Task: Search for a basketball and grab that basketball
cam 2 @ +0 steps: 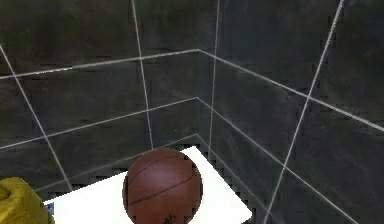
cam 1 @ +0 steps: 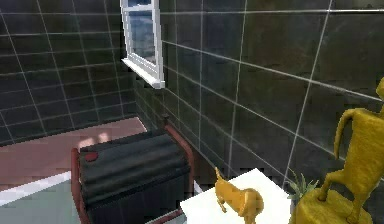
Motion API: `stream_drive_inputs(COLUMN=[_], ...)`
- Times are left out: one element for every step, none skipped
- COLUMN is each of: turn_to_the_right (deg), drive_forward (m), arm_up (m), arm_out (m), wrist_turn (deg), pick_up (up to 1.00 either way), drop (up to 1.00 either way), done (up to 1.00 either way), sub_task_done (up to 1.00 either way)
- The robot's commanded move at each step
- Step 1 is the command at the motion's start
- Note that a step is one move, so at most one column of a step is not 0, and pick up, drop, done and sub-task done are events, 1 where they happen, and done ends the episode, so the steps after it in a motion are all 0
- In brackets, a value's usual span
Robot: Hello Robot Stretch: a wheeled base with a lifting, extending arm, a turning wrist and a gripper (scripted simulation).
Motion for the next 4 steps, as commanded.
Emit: stream_drive_inputs(turn_to_the_right=[0.0, 0.0, 0.0, 0.0], drive_forward=[0.0, 0.0, 0.0, 0.0], arm_up=[0.5, 0.38, 0.0, 0.0], arm_out=[0.0, 0.0, 0.0, 0.0], wrist_turn=[0.0, 0.0, 45.0, 45.0], pick_up=[0.0, 0.0, 0.0, 0.0], drop=[0.0, 0.0, 0.0, 0.0], done=[0.0, 0.0, 0.0, 0.0], sub_task_done=[0.0, 0.0, 0.0, 0.0])
